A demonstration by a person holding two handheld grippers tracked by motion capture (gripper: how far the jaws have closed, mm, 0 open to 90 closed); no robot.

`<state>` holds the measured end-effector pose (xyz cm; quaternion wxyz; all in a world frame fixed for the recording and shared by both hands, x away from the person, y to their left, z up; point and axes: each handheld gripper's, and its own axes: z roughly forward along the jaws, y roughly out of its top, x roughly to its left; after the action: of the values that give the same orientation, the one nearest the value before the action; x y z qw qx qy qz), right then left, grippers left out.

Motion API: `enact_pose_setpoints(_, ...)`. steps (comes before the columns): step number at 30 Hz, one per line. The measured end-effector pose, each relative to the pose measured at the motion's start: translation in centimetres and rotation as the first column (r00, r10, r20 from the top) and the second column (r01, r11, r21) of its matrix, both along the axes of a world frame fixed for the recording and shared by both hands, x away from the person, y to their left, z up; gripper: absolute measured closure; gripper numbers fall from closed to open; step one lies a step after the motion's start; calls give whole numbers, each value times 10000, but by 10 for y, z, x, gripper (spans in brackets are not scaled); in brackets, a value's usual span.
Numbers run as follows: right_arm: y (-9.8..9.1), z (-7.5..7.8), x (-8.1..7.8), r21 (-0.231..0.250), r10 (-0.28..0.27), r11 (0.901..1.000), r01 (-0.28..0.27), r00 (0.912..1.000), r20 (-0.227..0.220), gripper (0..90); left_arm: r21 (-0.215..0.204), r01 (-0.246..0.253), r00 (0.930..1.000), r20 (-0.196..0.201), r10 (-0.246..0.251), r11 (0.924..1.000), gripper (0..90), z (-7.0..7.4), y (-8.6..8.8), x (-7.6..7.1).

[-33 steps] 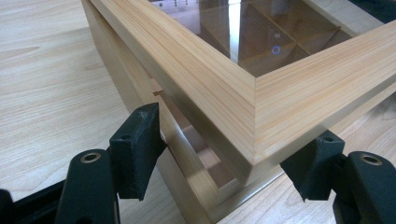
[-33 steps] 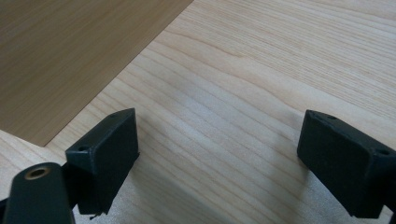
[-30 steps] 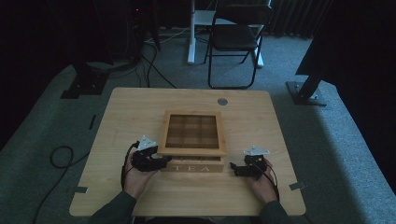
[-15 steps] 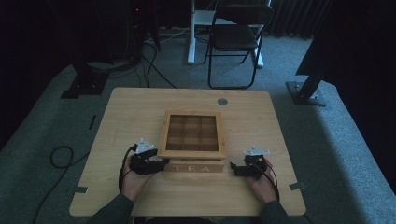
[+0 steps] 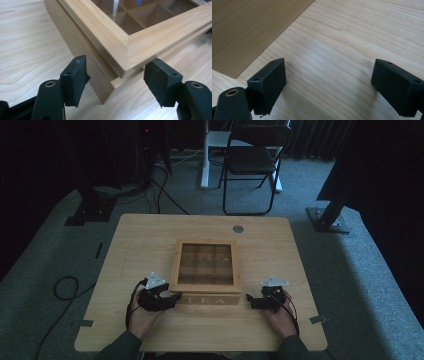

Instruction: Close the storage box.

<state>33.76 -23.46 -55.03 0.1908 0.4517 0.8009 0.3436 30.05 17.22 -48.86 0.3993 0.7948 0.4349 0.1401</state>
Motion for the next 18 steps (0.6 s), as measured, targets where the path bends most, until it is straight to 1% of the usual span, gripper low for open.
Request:
enact_pose_setpoints(8,0,0,0,1,-3,10000,3,10000,1,121,173,191,9998,62,-192,9997,401,0,-2,-5)
enact_pose_setpoints(10,0,0,0,3,0,10000,0,10000,2,121,-82,174,9997,166,-173,9998,399,2,0,-6)
enact_pose_setpoints(11,0,0,0,1,0,10000,0,10000,-1,121,-278,127,9996,267,-120,9995,396,5,2,-7)
enact_pose_setpoints(12,0,0,0,0,-6,10000,6,10000,3,122,-385,25,9992,407,-10,9993,413,8,4,-8)
enact_pose_setpoints(13,0,0,0,4,-10,10000,10,10000,2,121,-465,-45,9987,502,68,9989,410,11,7,-8)
enact_pose_setpoints(16,0,0,0,3,-9,10000,9,10000,1,121,-662,-248,9978,594,287,9975,410,16,13,-7)
enact_pose_setpoints(18,0,0,0,2,-6,10000,6,10000,4,121,-740,-380,9976,558,422,9965,410,16,16,-6)
